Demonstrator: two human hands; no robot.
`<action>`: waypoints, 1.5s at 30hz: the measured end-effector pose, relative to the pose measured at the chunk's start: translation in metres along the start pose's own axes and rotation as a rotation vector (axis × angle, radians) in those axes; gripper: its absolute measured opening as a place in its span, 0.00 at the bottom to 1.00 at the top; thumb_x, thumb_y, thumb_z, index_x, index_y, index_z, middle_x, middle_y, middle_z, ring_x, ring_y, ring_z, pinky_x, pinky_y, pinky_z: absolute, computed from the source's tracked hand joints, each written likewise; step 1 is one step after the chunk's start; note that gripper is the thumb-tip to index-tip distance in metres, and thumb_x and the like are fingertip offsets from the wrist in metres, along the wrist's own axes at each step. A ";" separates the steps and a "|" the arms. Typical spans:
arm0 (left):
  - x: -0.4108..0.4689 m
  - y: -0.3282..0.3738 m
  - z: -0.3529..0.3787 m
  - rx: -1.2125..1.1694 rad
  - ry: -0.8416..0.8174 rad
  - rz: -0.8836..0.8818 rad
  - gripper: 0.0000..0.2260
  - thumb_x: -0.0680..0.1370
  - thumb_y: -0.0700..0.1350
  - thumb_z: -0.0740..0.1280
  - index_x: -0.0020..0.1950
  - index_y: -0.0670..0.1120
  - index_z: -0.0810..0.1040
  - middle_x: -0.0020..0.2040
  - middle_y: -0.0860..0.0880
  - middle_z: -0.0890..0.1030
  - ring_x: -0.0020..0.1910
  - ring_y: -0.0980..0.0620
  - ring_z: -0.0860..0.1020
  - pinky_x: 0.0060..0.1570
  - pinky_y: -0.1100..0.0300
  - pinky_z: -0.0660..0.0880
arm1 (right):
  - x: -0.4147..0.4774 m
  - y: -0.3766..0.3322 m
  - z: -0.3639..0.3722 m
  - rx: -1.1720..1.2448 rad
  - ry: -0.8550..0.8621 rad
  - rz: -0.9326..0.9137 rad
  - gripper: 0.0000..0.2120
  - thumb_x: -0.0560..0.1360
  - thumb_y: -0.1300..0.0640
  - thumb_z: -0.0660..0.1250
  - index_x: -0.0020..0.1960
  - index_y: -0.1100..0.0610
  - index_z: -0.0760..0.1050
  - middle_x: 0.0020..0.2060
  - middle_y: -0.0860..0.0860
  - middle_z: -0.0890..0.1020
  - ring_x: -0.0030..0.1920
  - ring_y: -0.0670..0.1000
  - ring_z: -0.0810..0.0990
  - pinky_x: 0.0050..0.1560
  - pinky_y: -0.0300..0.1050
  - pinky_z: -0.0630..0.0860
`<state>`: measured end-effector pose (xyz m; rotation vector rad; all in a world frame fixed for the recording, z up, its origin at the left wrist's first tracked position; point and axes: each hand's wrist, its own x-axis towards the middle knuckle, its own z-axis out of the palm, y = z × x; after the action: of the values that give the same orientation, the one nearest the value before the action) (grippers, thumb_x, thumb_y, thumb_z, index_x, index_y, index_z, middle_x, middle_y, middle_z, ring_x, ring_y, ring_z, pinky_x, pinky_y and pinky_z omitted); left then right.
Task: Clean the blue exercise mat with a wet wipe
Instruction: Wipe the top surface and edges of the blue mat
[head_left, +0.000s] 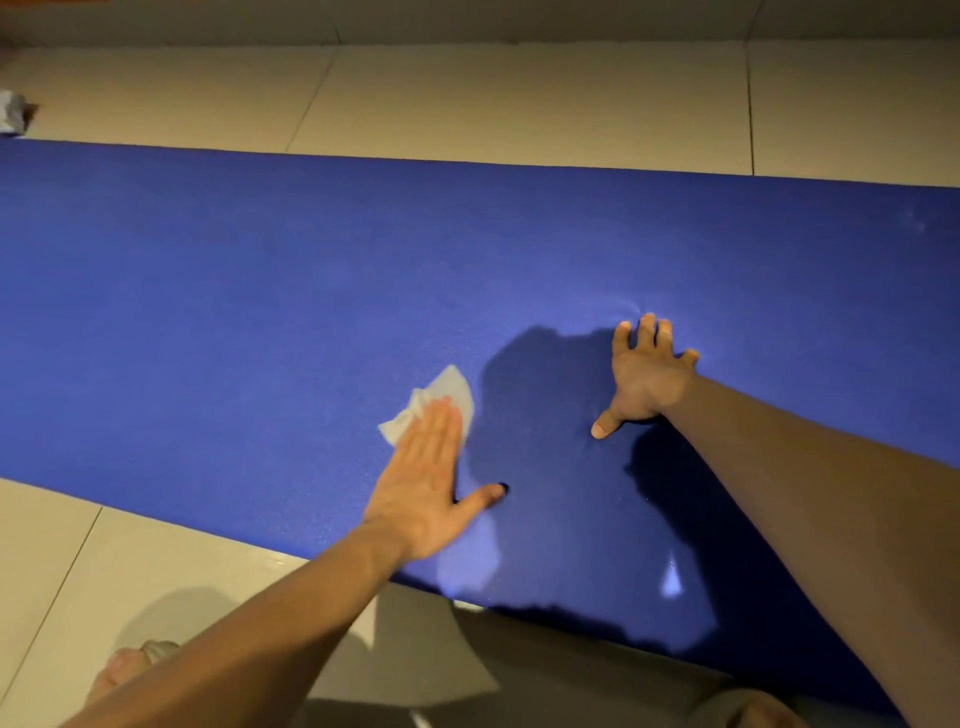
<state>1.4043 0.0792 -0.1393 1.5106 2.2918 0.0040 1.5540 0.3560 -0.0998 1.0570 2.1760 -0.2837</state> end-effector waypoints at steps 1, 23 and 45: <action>-0.005 -0.010 -0.001 0.004 0.013 -0.073 0.51 0.74 0.79 0.43 0.83 0.44 0.37 0.82 0.48 0.34 0.80 0.53 0.30 0.79 0.54 0.34 | 0.000 0.000 0.000 -0.002 0.006 0.004 0.76 0.58 0.29 0.79 0.80 0.61 0.32 0.79 0.64 0.35 0.80 0.66 0.37 0.72 0.71 0.60; -0.029 -0.018 0.006 0.038 0.013 -0.064 0.48 0.75 0.78 0.42 0.83 0.46 0.37 0.82 0.50 0.34 0.80 0.54 0.31 0.79 0.55 0.34 | -0.006 0.002 0.001 0.086 0.013 0.016 0.74 0.60 0.32 0.80 0.81 0.57 0.30 0.80 0.60 0.33 0.80 0.62 0.34 0.76 0.68 0.54; -0.081 -0.024 0.011 0.023 -0.003 -0.064 0.49 0.73 0.79 0.41 0.82 0.47 0.34 0.82 0.48 0.34 0.80 0.51 0.32 0.77 0.58 0.31 | -0.123 -0.044 0.086 -0.079 -0.089 -0.020 0.69 0.65 0.32 0.77 0.80 0.60 0.32 0.80 0.62 0.36 0.80 0.67 0.38 0.75 0.61 0.61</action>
<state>1.4141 -0.0042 -0.1284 1.4465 2.3444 -0.0427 1.6162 0.2129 -0.0851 0.9618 2.1015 -0.2474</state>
